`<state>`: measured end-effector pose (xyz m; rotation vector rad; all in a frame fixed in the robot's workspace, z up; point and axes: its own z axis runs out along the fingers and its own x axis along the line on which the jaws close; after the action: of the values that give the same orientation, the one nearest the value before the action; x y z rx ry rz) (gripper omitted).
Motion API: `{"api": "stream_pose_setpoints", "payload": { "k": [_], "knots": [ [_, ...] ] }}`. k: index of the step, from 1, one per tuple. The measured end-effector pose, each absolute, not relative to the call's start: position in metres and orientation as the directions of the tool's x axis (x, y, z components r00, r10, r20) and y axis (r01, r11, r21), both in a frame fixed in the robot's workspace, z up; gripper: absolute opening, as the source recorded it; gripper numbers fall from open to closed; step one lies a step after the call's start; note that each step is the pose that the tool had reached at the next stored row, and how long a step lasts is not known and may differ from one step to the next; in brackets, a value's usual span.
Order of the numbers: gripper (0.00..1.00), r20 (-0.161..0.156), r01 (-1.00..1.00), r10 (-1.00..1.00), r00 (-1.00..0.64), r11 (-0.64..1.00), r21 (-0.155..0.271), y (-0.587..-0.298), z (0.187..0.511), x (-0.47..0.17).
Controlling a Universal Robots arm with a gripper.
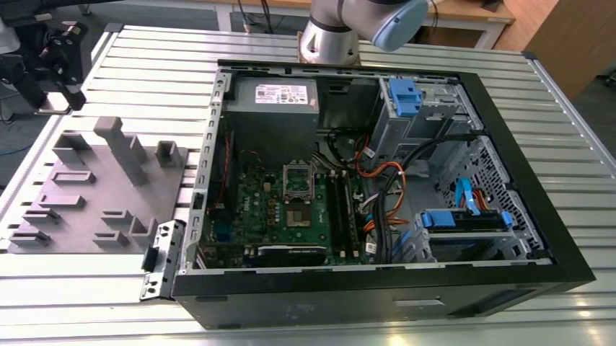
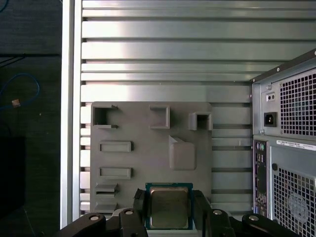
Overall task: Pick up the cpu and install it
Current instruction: 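Pick up the cpu and move it towards the insertion slot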
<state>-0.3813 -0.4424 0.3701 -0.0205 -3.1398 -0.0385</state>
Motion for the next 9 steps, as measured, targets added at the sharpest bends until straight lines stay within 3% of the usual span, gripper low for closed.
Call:
{"api": "stream_pose_setpoints", "payload": {
  "k": [9],
  "knots": [
    [0.47,0.002,0.013,0.013,-1.000,1.000,0.025,-0.4425,0.3701,-0.3791]
  ]
}}
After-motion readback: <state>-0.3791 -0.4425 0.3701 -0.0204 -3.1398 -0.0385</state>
